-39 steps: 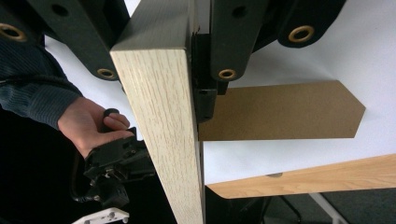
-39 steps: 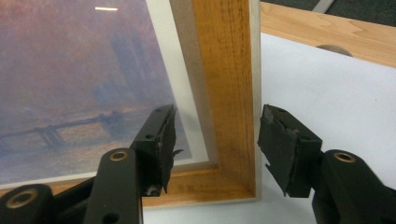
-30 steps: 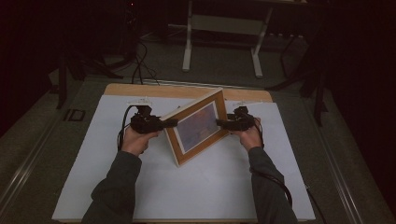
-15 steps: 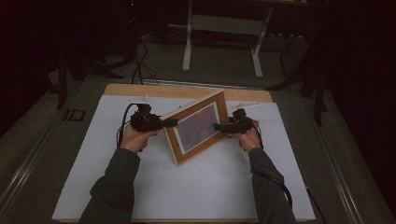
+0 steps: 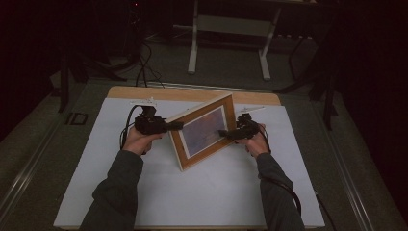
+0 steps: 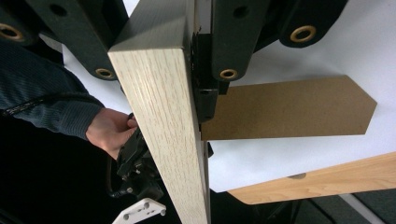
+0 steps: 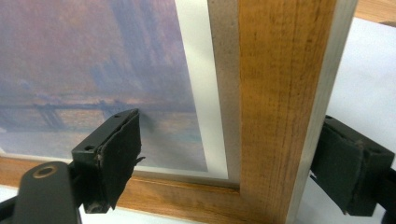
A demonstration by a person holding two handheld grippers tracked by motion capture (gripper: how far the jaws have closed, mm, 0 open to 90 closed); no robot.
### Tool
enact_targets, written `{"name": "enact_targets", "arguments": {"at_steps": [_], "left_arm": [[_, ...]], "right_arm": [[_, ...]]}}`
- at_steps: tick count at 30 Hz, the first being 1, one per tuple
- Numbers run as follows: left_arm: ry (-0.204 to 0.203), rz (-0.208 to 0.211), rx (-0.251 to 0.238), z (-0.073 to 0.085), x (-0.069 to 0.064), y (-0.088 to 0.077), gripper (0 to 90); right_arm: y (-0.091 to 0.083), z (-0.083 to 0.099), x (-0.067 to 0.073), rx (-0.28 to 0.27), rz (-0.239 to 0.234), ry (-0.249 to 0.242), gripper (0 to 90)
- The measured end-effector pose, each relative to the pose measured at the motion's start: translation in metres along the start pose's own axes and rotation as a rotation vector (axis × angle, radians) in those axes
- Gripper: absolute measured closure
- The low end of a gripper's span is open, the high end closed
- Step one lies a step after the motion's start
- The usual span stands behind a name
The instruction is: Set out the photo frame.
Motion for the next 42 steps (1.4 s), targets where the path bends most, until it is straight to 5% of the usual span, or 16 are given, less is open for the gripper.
{"name": "enact_targets", "arguments": {"at_steps": [13, 31, 42], "left_arm": [[0.006, 0.024, 0.009, -0.001, 0.001, 0.002, 74.5], [-0.004, 0.057, -0.022, -0.001, 0.010, 0.003, 76.2], [-0.023, 0.022, -0.033, -0.001, 0.013, 0.005, 73.4]], "right_arm": [[-0.004, 0.001, -0.002, -0.034, -0.045, 0.034, 15.1], [-0.025, 0.018, -0.011, -0.044, -0.075, 0.059, 42.0], [-0.033, 0.028, -0.015, -0.077, -0.104, 0.095, 53.2]]}}
Point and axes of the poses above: each handheld gripper's, and its own axes: y roughly forward along the jaws, z roughly out of its underside, x roughly to its left, the point moved 5 cm from there along y, roughly forward along the jaws, and after that the axes turned 6 degrees about z, right-handed, at the moved point
